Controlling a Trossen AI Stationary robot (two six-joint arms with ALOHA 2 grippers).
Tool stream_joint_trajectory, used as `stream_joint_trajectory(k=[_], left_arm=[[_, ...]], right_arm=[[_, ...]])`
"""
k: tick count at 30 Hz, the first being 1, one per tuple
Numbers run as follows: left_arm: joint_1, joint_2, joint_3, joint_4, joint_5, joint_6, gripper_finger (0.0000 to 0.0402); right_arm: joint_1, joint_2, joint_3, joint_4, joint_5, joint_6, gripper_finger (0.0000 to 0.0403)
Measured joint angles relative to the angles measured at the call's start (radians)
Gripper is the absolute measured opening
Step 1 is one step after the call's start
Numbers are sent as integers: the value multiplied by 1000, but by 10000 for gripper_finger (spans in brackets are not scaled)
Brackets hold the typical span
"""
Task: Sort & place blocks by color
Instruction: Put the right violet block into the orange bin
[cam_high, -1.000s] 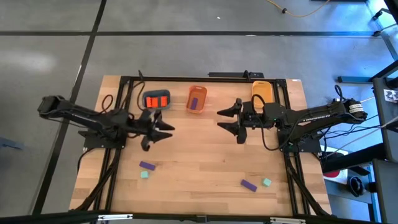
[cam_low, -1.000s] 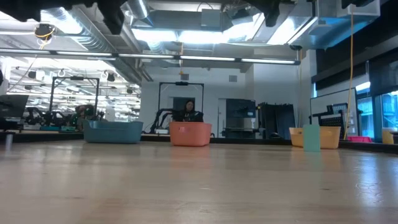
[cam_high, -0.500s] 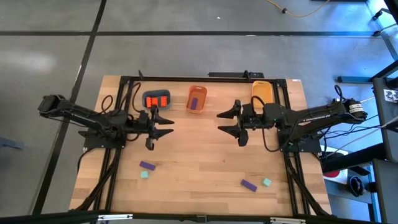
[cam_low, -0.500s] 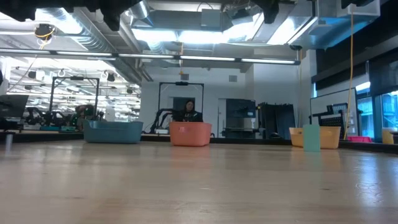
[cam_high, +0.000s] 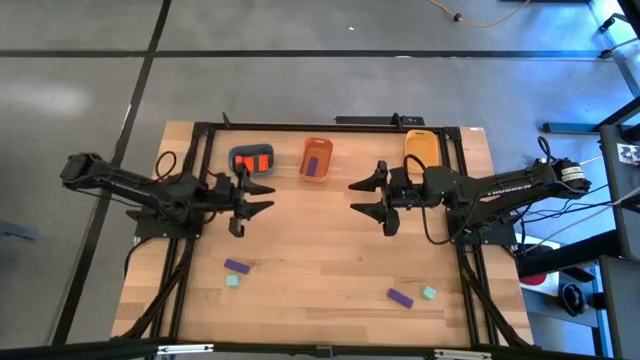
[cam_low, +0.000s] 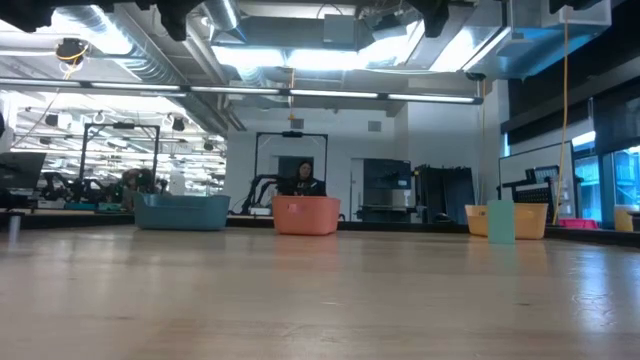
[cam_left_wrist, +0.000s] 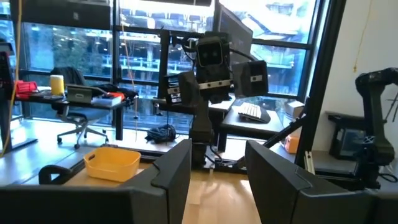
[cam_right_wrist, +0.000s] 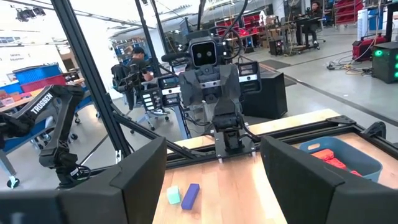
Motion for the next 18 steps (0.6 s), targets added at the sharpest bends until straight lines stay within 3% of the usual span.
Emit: stream_joint_trajectory(k=[18], left_arm=[[0,-48,0,-26,-16,10,143]], right_arm=[[0,0,0,0,0,34,263]])
